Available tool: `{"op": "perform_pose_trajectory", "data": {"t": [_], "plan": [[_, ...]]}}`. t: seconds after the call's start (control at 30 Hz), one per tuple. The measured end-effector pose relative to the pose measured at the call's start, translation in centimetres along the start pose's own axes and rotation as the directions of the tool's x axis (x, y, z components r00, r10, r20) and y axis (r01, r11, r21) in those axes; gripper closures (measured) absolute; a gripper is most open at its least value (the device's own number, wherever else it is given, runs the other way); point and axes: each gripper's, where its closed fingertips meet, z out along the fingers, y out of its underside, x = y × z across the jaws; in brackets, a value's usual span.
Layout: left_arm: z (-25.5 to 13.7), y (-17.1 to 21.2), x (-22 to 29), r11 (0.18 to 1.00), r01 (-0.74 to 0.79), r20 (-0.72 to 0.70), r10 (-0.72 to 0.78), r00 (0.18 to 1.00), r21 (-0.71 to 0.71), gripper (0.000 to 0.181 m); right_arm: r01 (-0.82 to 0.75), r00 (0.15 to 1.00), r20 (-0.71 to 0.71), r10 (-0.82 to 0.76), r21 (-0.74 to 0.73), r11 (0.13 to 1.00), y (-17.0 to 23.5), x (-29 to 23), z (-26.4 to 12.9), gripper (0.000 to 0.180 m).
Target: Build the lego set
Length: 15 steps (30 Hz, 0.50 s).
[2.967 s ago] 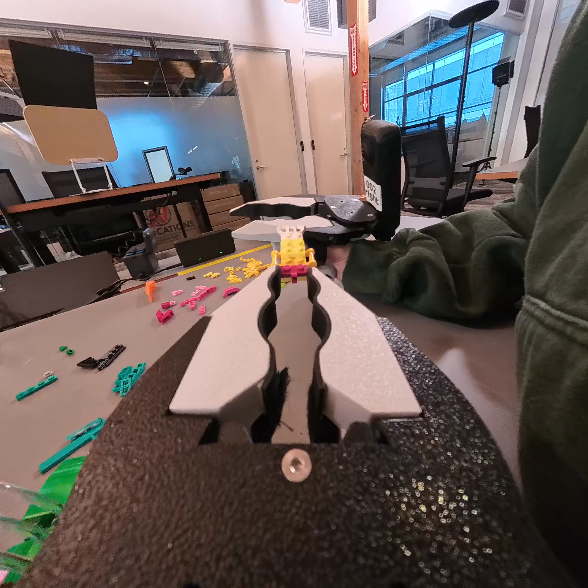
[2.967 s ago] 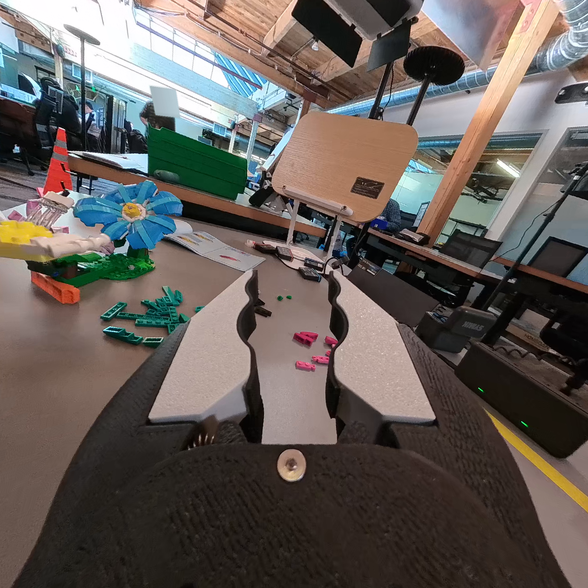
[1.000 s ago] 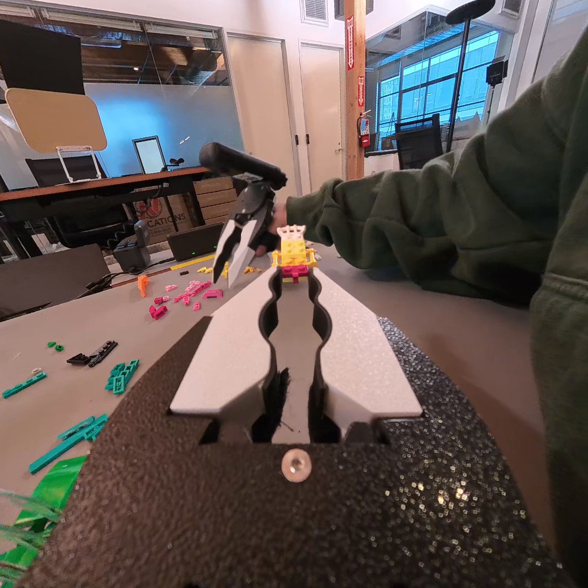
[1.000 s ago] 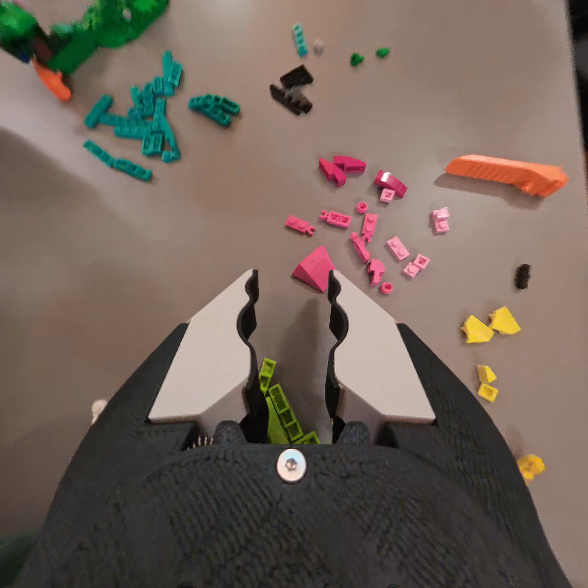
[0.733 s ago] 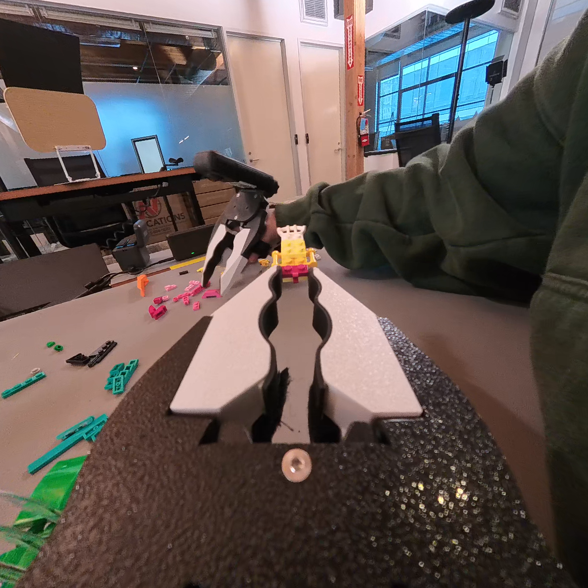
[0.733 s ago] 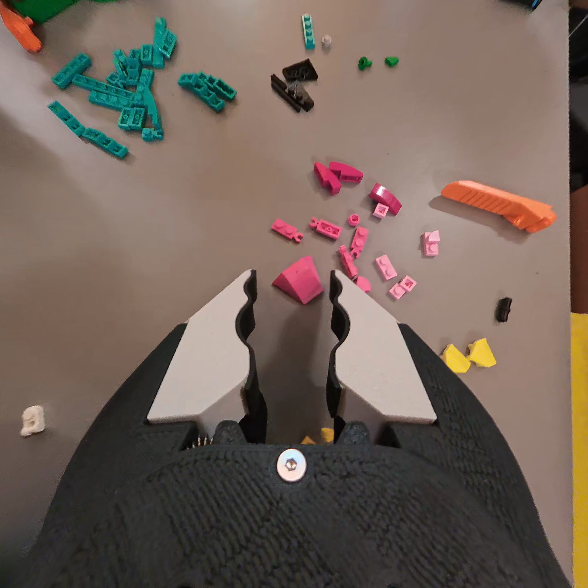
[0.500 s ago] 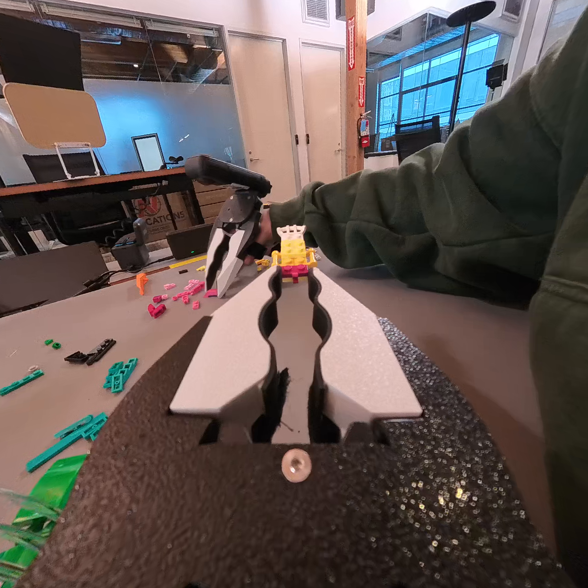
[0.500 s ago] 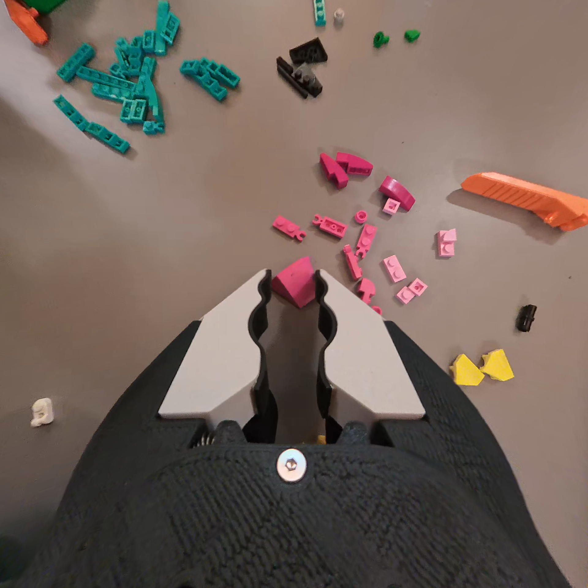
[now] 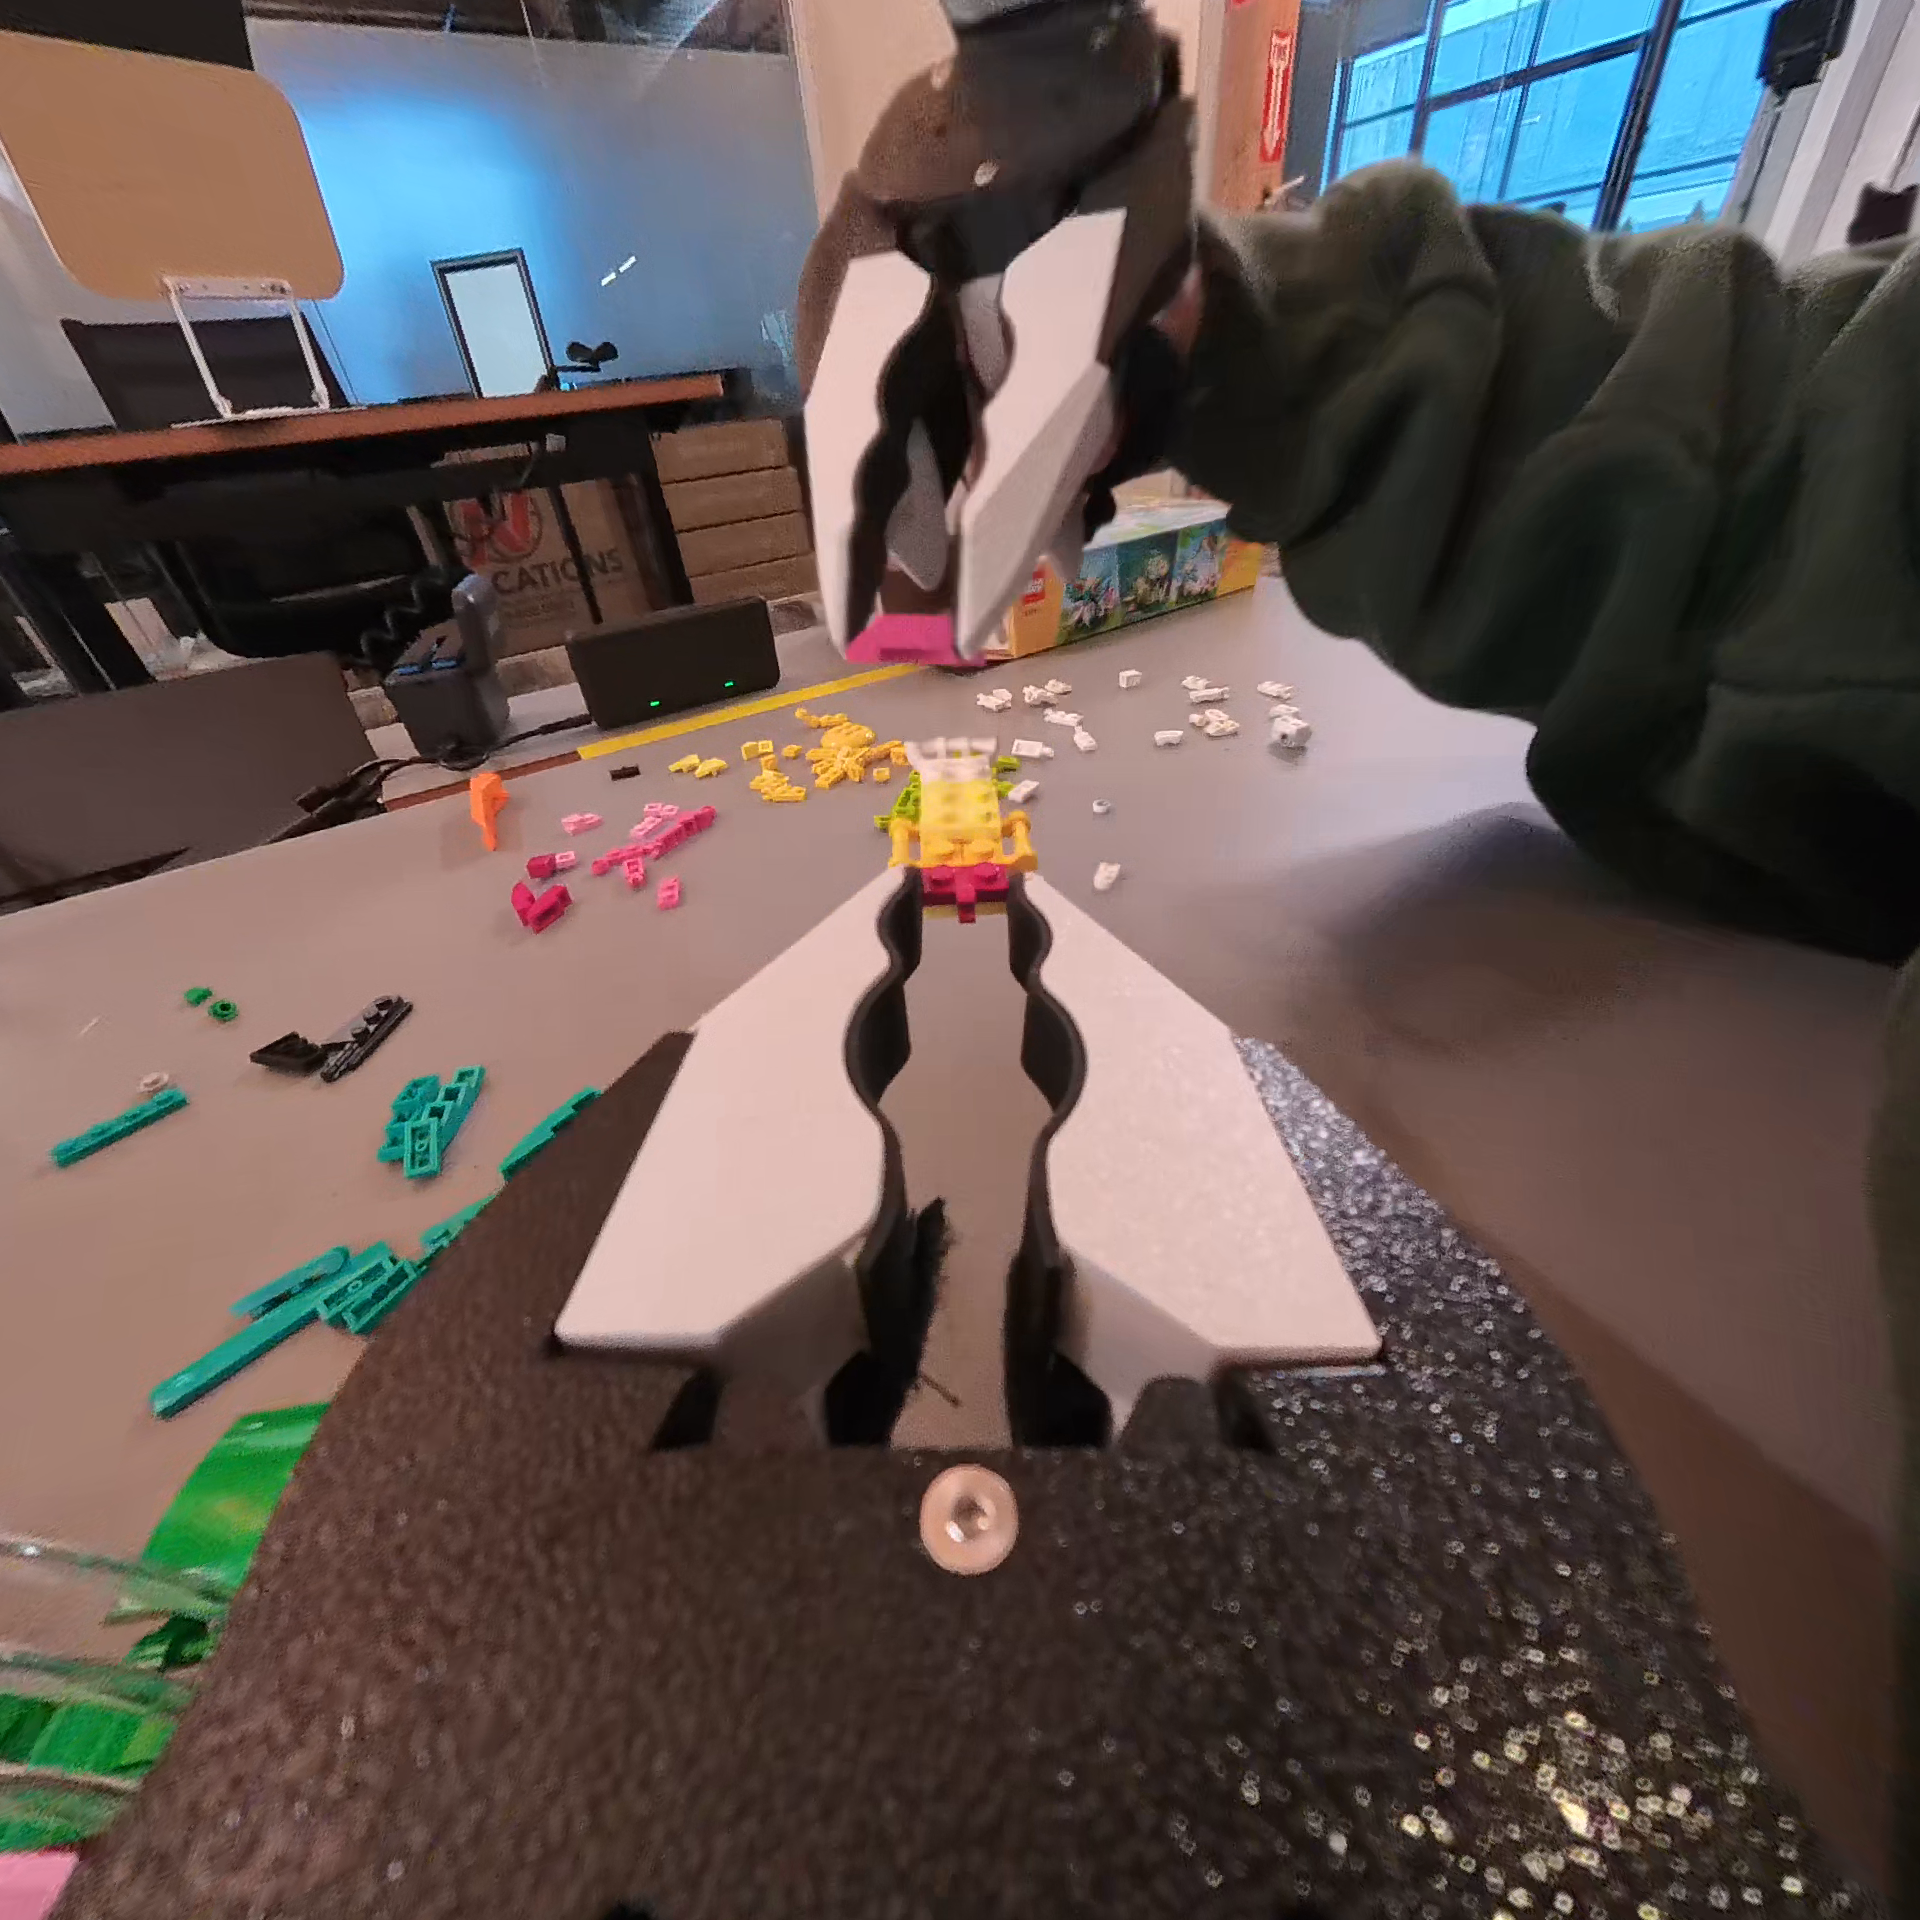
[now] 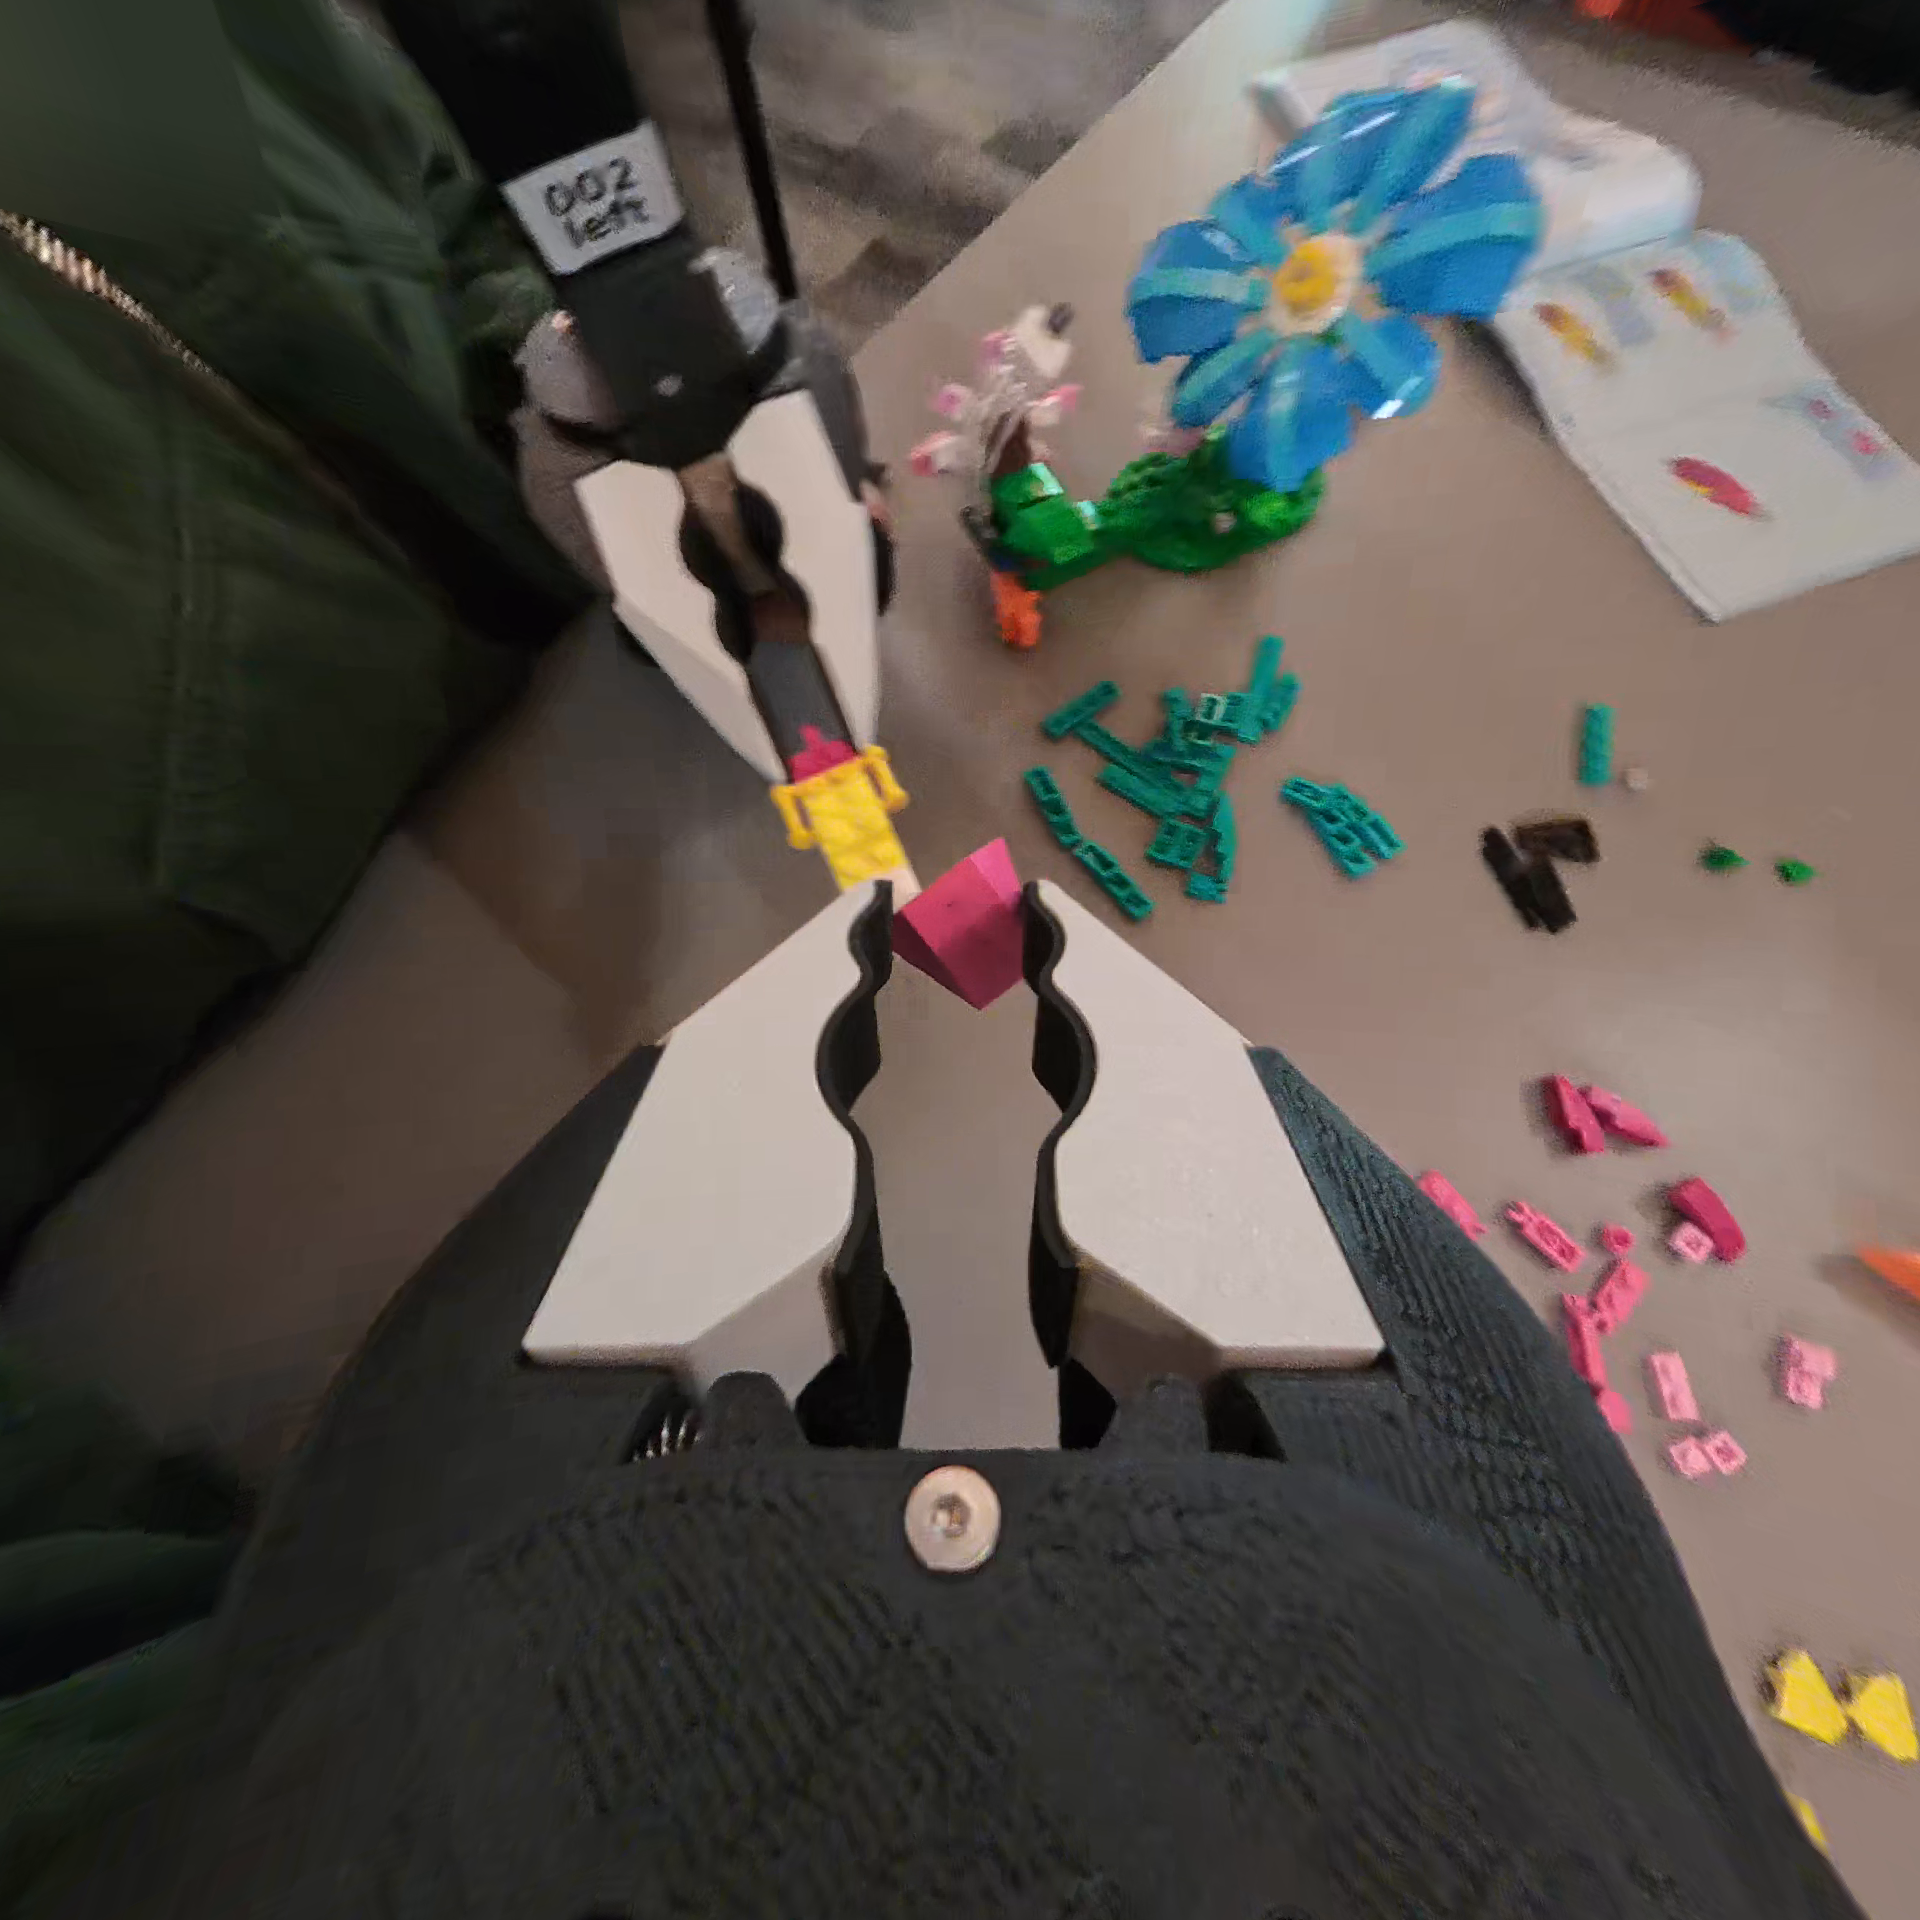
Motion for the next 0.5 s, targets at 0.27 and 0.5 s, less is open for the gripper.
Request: {"op": "perform_pose_trajectory", "data": {"t": [0.27, 0.5], "plan": [[-0.3, -0.5, -0.2, 0.999, 0.037, -0.013, -0.037, 0.999, 0.036, 0.166, 0.049, 0.999, 0.01, -0.048, -0.162, 0.986, 0.0, -1.9, 2.5, 0.156], [-0.5, -0.7, -0.4, 0.998, 0.046, -0.002, -0.046, 0.999, 0.052, 0.166, 0.055, 0.995, -0.074, -0.071, -0.205, 0.977, -0.4, -1.4, 2.9, 0.156]]}}
